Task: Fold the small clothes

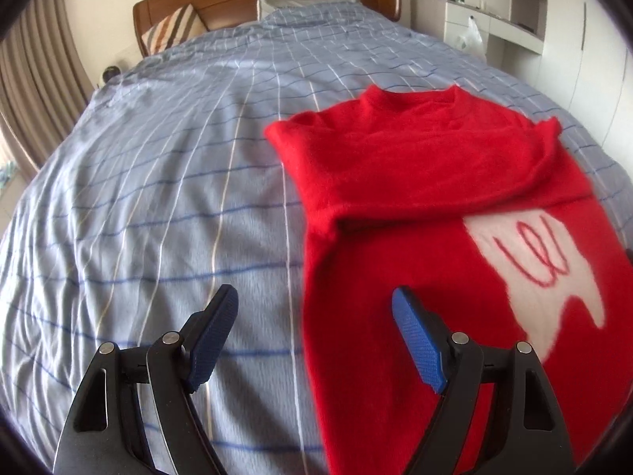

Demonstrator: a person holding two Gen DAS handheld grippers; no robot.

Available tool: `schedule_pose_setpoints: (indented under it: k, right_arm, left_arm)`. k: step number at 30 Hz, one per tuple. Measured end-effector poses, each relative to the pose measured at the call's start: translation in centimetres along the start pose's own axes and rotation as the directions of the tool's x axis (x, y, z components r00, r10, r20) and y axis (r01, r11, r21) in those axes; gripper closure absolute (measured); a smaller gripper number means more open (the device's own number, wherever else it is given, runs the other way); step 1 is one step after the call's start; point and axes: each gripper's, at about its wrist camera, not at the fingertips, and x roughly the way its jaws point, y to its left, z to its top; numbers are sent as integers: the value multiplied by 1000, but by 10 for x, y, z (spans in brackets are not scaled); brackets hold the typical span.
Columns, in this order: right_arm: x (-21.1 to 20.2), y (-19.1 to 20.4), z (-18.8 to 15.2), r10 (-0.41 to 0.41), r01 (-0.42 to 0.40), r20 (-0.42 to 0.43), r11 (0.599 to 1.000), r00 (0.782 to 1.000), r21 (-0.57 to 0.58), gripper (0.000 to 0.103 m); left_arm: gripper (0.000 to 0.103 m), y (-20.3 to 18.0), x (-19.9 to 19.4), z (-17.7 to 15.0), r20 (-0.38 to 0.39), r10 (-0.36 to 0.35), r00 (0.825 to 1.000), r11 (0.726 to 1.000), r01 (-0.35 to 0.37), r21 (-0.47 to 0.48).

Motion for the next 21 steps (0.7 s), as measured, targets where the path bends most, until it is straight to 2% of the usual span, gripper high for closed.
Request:
schedule_pose_setpoints:
  k: [2,3,4,5,7,15,18,21]
  right_arm:
    - [0,0,0,0,0,0,1000,1000,0,2]
    - [0,0,0,0,0,0,1000,1000,0,2]
    - [0,0,0,1,-1,1,1000,1000,0,2]
    - [0,0,0,1,-1,0,1000,1000,0,2]
    - [0,0,0,1,-1,0,1000,1000,0,2]
    - [-2,0,1,13,-13,-19,1000,1000,2,1]
    - [-7,1,22,22,-24,-108,1000,994,-17,2]
    - [-18,13,72,132,-133,-111,991,985,1,2]
  left_arm:
    - [37,3,16,9,4,69,998,998,-69,1]
    - [61,11,23,9,-8,83,997,996,-83,-33]
    - [69,22,27,8,-23,41,999,994,-43,-103]
    - [69,34,28,3,-15,4,1000,986,-7,-169]
    - [69,44,26,-6,10,-15,1000,976,17,-217]
    - [69,44,28,-14,41,-5,999,973,14,-228]
    - [68,43,28,-16,46,-11,999,973,22,-230]
    - [68,44,28,-17,61,-22,998,969,36,-243]
